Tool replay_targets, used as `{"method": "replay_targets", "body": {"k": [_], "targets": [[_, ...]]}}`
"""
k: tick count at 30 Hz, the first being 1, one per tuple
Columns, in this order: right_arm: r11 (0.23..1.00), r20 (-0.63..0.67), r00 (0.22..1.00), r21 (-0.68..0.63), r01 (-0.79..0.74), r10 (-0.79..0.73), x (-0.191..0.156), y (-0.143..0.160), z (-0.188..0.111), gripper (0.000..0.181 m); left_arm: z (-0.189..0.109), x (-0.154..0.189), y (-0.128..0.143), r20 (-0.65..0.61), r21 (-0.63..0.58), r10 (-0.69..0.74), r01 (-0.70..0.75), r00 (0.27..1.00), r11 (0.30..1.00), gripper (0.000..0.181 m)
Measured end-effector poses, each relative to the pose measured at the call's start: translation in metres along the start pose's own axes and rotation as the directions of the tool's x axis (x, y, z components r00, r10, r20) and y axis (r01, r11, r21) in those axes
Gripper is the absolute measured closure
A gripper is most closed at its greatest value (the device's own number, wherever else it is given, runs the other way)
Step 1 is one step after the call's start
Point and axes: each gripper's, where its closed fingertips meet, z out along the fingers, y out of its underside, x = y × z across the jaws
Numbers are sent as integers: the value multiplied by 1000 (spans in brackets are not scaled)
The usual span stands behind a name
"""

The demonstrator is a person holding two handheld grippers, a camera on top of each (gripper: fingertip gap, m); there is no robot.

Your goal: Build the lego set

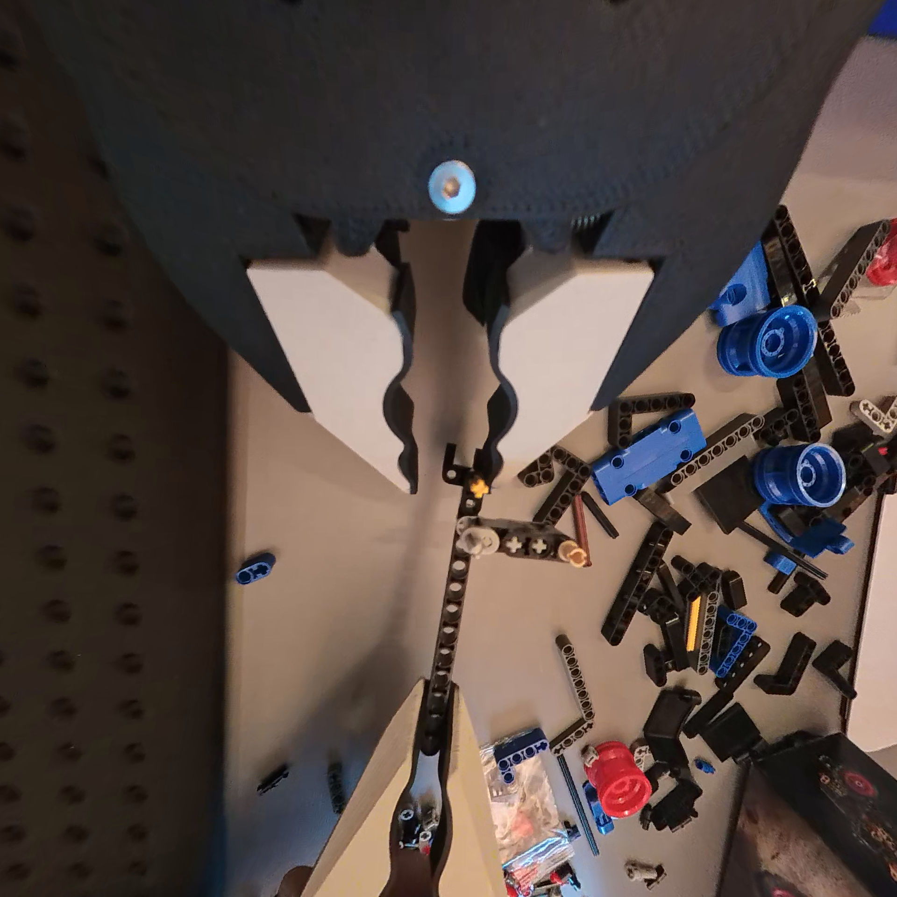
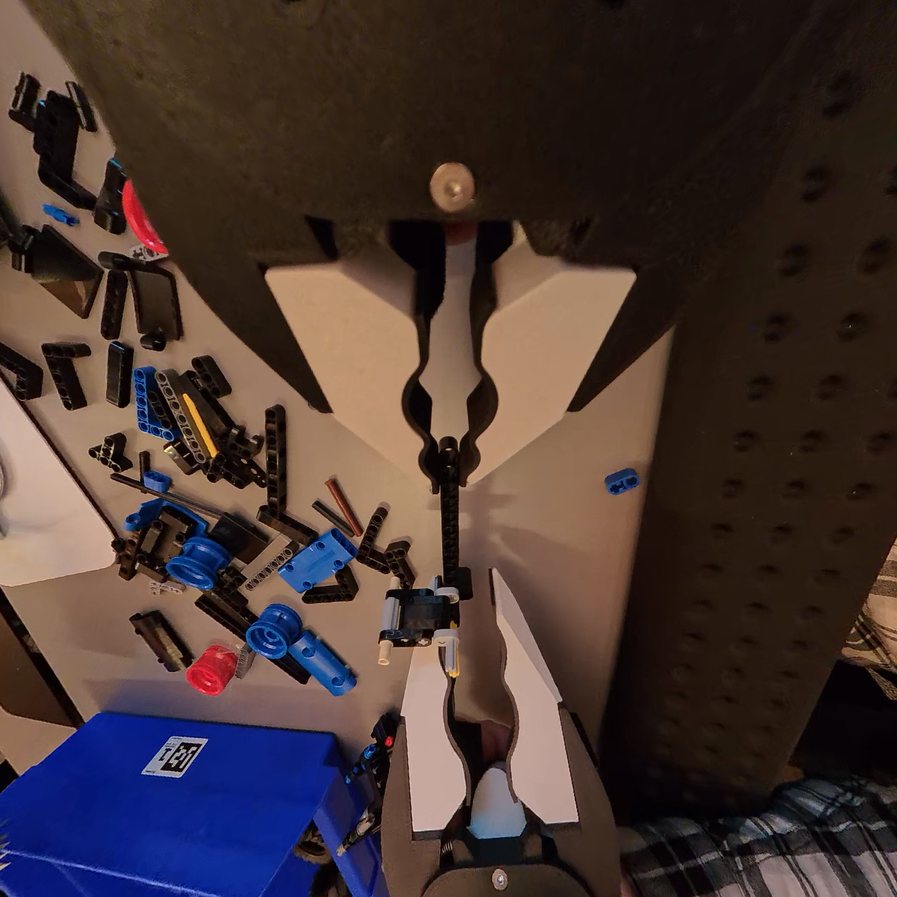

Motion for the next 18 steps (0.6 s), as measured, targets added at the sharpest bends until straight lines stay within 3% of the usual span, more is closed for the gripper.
{"method": "replay_targets", "body": {"k": [18], "targets": [[1000,-9,1000,-2,1,-1,2,2,2,175,-2,-3,7,13,-25,3,-3,1000,1000,153]]}}
